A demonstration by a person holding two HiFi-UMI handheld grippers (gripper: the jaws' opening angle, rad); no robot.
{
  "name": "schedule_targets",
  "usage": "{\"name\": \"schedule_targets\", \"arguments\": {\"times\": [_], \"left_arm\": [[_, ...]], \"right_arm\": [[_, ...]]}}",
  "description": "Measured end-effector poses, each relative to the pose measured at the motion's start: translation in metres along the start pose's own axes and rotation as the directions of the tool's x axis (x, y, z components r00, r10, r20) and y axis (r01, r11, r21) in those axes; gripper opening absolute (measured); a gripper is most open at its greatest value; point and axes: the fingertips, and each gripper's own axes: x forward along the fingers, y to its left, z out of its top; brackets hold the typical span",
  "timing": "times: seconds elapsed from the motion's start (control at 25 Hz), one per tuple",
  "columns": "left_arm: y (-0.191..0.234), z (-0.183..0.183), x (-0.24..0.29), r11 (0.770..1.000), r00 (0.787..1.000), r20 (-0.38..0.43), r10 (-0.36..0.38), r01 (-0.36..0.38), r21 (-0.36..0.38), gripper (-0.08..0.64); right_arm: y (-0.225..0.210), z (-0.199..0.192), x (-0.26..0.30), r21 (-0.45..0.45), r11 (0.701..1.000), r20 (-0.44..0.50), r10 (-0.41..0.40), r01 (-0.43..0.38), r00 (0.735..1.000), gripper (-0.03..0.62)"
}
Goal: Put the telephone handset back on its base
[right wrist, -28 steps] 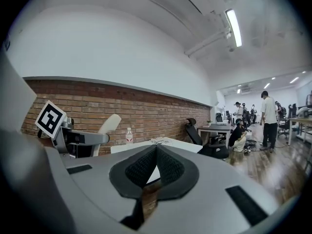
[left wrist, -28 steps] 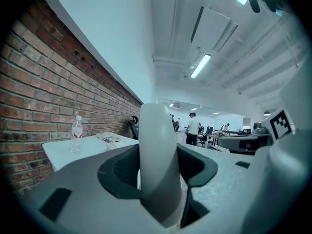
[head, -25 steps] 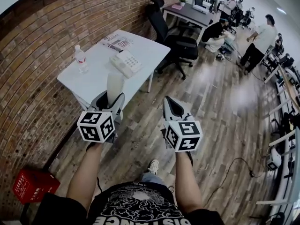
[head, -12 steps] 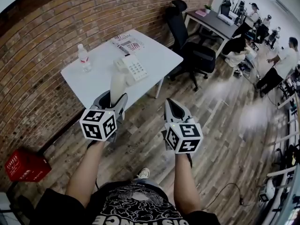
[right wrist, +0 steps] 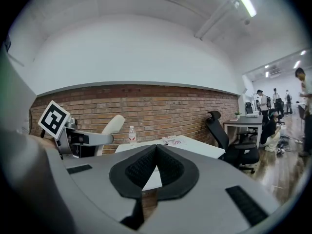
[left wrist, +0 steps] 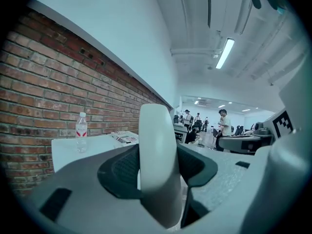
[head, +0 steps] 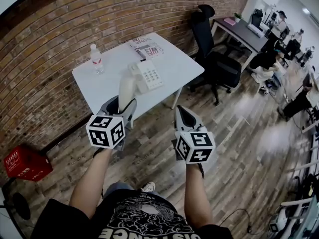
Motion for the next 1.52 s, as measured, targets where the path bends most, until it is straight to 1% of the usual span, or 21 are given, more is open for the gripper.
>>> {"name": "schedule_targets", "arguments": {"times": [0.36, 0.64, 0.88, 1.12, 1.52], "left_arm": [[0.004, 0.002, 0.024, 1.0, 1.0, 0.006, 0.021, -0.021, -0.006, 0.221], [0.02, 0.007, 0.066, 0.999, 1.0, 0.008, 0.027, -0.027, -0.024, 0.221], [0.048, 0.006, 0.119, 0.998, 0.999, -0.009, 0.04, -0.04, -0.044, 0.221], [0.084, 0.017, 0.169, 0.996, 0.998, -0.029, 0.054, -0.056, -0.063, 0.221], [0.139, 0.027, 0.23, 0.992, 0.995, -0.066, 0.072, -0.079, -0.098, 0.221]], "right_arm": [[-0.016, 0.005, 0.021, -0.014, 0.999, 0.004, 0.033, -0.033, 0.999, 0.0], [-0.037, 0.008, 0.057, -0.03, 0.999, -0.01, 0.044, -0.044, 0.999, 0.0], [-0.059, 0.012, 0.115, -0.042, 0.997, -0.027, 0.063, -0.065, 0.998, 0.0], [-0.075, 0.026, 0.18, -0.045, 0.995, -0.047, 0.082, -0.084, 0.996, 0.0], [-0.089, 0.039, 0.268, -0.045, 0.993, -0.084, 0.106, -0.11, 0.991, 0.0]]}}
